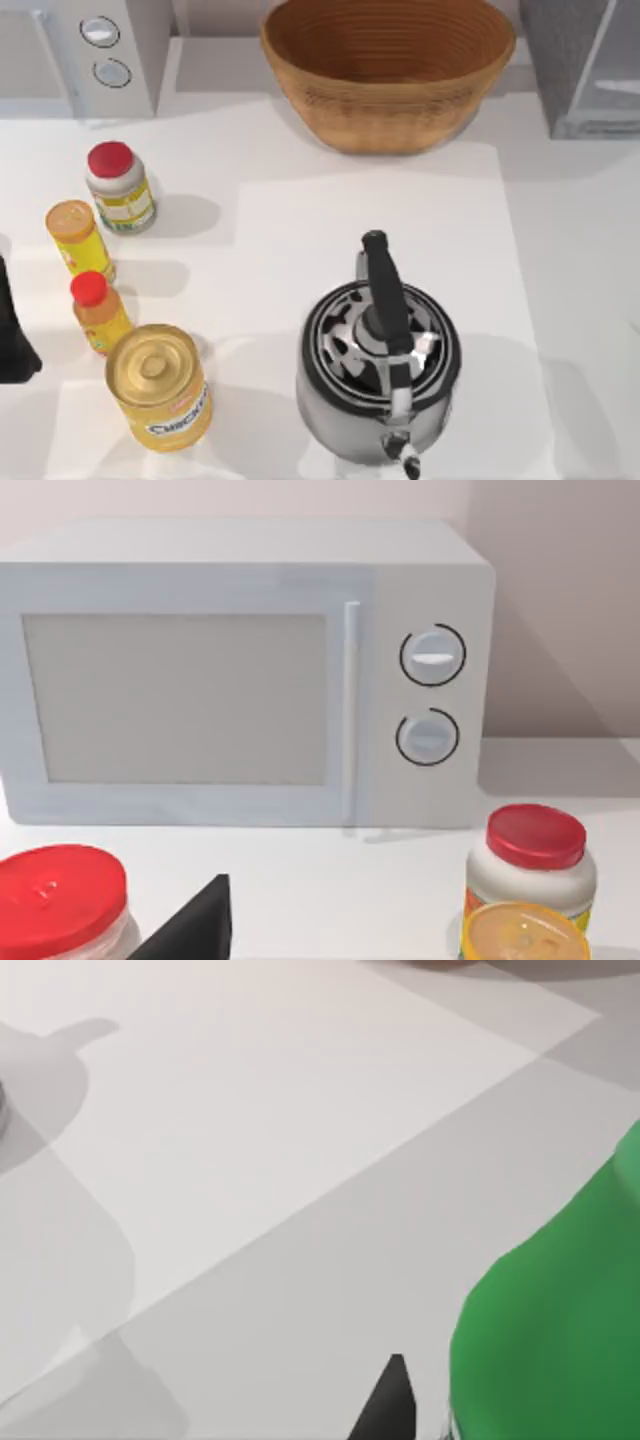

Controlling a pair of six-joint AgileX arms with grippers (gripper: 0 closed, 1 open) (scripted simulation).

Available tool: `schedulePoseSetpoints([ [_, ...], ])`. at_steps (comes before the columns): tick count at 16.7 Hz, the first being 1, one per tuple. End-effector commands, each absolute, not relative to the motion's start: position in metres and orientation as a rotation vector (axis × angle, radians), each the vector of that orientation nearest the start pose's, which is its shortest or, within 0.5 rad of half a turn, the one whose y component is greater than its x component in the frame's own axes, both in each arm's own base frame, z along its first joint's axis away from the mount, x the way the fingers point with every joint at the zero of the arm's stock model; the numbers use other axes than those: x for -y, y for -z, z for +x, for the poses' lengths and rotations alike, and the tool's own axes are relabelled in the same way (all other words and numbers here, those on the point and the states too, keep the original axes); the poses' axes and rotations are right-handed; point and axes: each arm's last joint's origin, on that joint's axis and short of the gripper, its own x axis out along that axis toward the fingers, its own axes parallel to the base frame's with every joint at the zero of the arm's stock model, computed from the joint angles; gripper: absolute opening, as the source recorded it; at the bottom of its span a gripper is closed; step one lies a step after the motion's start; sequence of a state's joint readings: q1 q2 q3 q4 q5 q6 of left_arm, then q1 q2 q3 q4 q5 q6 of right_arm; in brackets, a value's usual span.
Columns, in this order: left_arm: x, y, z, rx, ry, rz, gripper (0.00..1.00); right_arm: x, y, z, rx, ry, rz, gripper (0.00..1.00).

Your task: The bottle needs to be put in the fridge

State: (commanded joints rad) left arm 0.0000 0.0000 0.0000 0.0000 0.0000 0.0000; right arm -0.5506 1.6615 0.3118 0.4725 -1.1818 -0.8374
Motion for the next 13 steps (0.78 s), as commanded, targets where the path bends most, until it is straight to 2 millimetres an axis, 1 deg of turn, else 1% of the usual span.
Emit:
schedulePoseSetpoints([
  [2,0.0012,-0.1600,0.1057,0.000,0.000,0.000,1.00,0.0868,-0.0748,0.1954,-0.284,-0.769,-0.116,0.03],
  [3,0.0012,-0.1600,0.1057,0.000,0.000,0.000,1.00,0.0868,-0.0748,0.1954,-0.284,-0.769,-0.116,0.01],
  [13,0.0012,-0.1600,0.1057,0.000,0.000,0.000,1.00,0.0884,-0.0748,0.1942,-0.284,-0.765,-0.114,0.01],
])
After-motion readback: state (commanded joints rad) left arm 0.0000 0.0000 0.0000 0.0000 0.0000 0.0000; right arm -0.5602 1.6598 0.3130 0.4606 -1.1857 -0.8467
